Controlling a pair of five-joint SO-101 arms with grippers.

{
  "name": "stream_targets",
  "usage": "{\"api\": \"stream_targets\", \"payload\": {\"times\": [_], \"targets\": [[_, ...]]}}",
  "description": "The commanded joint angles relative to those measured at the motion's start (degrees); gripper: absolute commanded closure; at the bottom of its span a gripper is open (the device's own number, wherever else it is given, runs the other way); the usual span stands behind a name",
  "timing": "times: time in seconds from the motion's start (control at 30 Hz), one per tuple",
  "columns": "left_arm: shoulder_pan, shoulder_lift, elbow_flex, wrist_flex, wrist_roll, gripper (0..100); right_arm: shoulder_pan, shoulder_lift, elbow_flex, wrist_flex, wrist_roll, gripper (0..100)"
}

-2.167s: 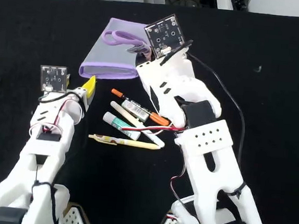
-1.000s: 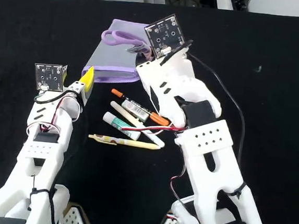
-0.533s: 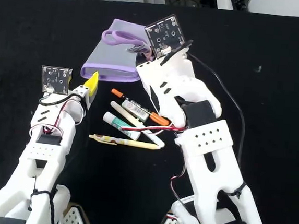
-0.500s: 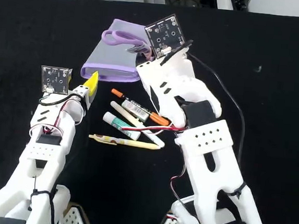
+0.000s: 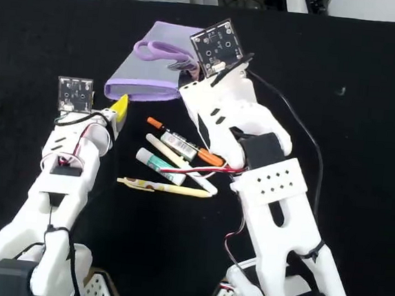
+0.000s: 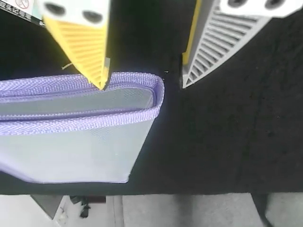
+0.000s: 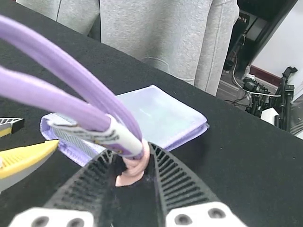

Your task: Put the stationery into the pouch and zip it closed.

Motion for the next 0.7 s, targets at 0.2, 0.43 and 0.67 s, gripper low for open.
{"api": "stream_targets", "payload": {"times": [0.2, 0.43, 0.67], "targets": [[-0.66, -8.26, 0.04, -1.14, 2.37, 75, -0.62, 0.22, -3.38, -0.44, -0.44, 98.8], [-0.48, -3.43, -2.77, -1.14, 1.93, 75, -0.62, -0.04, -2.68, -0.79, -0.44, 98.8], [-0.84, 7.74, -9.1, -1.93, 2.02, 75, -0.62, -0.22, -2.68, -0.62, -0.44, 98.8]]}}
